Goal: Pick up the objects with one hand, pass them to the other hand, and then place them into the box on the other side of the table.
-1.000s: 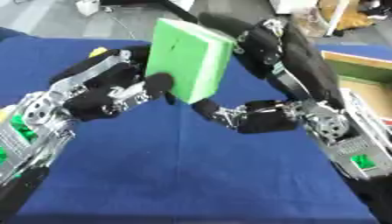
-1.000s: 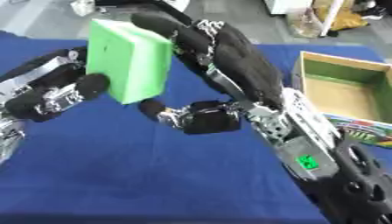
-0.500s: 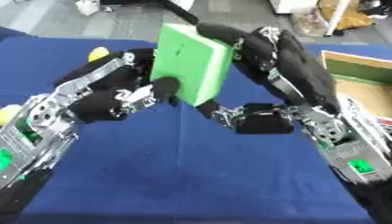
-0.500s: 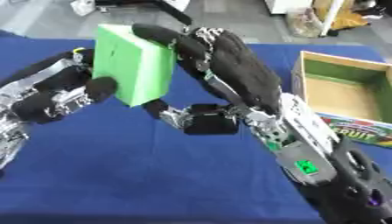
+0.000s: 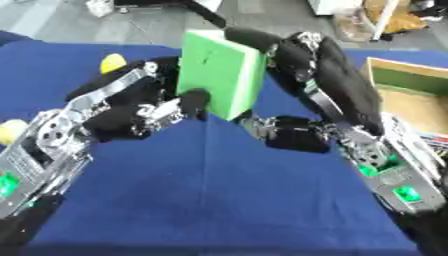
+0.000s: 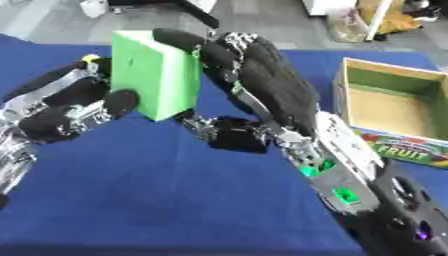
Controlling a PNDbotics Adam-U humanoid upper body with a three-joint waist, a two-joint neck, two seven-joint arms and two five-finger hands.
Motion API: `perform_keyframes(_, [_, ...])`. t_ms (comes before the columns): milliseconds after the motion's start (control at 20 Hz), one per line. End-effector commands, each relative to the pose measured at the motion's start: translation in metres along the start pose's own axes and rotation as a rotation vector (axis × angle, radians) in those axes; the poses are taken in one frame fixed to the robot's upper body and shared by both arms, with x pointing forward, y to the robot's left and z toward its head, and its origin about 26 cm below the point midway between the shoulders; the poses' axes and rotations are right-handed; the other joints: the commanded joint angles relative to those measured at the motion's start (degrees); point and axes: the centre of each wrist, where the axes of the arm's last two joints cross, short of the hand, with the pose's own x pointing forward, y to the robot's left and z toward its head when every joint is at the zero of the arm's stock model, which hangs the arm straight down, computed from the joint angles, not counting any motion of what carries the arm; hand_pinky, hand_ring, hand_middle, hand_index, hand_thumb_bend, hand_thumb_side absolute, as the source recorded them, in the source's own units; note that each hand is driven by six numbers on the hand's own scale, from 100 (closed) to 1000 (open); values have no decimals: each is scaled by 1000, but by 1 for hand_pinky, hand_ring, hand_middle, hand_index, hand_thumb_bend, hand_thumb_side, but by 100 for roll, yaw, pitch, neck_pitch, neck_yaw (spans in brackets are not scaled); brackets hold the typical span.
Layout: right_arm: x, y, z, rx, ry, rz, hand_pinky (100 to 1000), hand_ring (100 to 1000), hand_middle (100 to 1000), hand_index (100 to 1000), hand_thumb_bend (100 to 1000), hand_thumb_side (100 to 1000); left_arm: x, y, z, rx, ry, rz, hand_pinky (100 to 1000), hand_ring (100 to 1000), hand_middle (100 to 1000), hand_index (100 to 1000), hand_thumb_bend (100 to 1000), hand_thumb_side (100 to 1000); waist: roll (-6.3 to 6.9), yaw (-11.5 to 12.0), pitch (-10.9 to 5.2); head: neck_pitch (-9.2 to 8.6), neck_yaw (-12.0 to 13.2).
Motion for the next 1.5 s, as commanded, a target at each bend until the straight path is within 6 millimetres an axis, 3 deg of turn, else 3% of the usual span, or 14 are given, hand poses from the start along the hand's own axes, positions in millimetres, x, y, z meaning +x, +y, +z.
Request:
perform_keyframes(50, [1,-8,-3,-66,-8,1,100,100,100,548,100,100,6,3,2,8,-9,-49,759,584,587,701,295,694,-41,-16,29,-12,13])
perform_keyframes(400, [-2,-8,4,-113,8,-28,100,100,100,542,100,100,2,13,15,148,13,-114,781,641,681,774,374,736,-43,-41,41,-12,21])
perform_keyframes(800, [-15,-19,22,-143,112,-55,100,100,100,549,100,100,-9,30,46,385,44,-152,782,648,687,771,373,720,-47,-44,51,-12,11])
perform_keyframes(1150, [-37,-45,68,-183,375,-2,100,100,100,576,100,106,-24,31,67,546,49,-127,773,622,653,756,351,712,-51,-7,67,-12,-59])
perform_keyframes(1500, [-50,-72,109,-293,745,129,100,100,100,599,100,222,-32,27,77,621,32,-124,770,613,641,750,343,691,-41,16,85,-12,-170])
